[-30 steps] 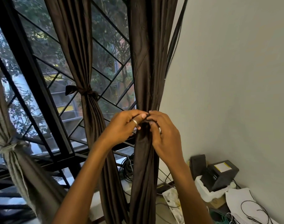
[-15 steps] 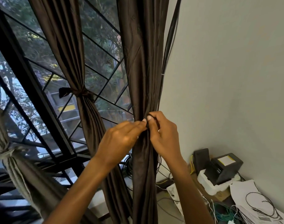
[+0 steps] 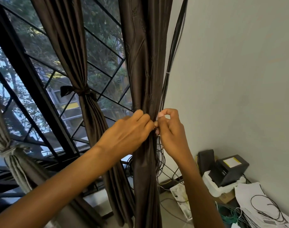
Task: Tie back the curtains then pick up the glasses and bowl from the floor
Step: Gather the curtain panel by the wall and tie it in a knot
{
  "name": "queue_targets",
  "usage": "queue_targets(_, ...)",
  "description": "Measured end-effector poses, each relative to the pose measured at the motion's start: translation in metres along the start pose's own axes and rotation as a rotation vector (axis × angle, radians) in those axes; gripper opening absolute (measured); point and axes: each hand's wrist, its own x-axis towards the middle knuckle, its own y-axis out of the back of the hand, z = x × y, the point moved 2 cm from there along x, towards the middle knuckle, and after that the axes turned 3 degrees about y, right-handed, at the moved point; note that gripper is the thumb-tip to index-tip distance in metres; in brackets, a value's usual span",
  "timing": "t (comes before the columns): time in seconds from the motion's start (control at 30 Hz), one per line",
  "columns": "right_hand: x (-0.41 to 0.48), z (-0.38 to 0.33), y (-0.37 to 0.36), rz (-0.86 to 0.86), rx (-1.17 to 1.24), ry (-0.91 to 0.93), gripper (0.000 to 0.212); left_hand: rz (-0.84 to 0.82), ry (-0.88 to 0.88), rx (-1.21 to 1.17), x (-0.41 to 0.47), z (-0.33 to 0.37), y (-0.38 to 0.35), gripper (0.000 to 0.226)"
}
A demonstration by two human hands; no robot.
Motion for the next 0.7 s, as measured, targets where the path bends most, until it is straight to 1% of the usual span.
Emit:
queue_targets(0.1, -0.005, 0.001, -0.003, -0.082, -0.031, 0.096, 0.013, -0.160, 0.089, -0.097, 0.011, -0.008, 0.004, 0.003)
queue_targets(0.13, -0.006, 0.002, -0.004, -0.111, -0.040, 0.121, 0.014, -0.235, 0.114, -0.102, 0.015, -0.008, 0.005, 0.006)
queue_targets(0.2, -0.007, 0.005, -0.006, -0.155, -0.063, 0.149, 0.023, -0.382, 0.147, -0.111, 0.023, -0.013, 0.006, 0.015)
queue_targets(0.3, -0.009, 0.009, -0.009, -0.168, -0.107, 0.171, 0.036, -0.583, 0.149, -0.214, 0.036, -0.022, 0.009, 0.019)
queue_targets(0.37, -0.011, 0.013, -0.012, -0.173, -0.135, 0.158, 0.049, -0.700, 0.147, -0.301, 0.042, -0.028, 0.008, 0.019)
queue_targets(0.43, -0.011, 0.018, -0.015, -0.176, -0.200, 0.152, 0.065, -0.787, 0.137, -0.370, 0.048, -0.035, 0.007, 0.027)
queue_targets(0.5, -0.013, 0.021, -0.017, -0.147, -0.277, 0.159, 0.073, -0.837, 0.103, -0.404, 0.054, -0.041, 0.006, 0.035)
queue_targets(0.57, -0.014, 0.021, -0.019, -0.074, -0.324, 0.197, 0.065, -0.855, 0.089, -0.476, 0.058, -0.048, 0.000, 0.037)
queue_targets(0.7, -0.014, 0.018, -0.018, 0.069, -0.395, 0.379, 0.033, -0.848, 0.078, -0.621, 0.063, -0.056, -0.009, 0.047)
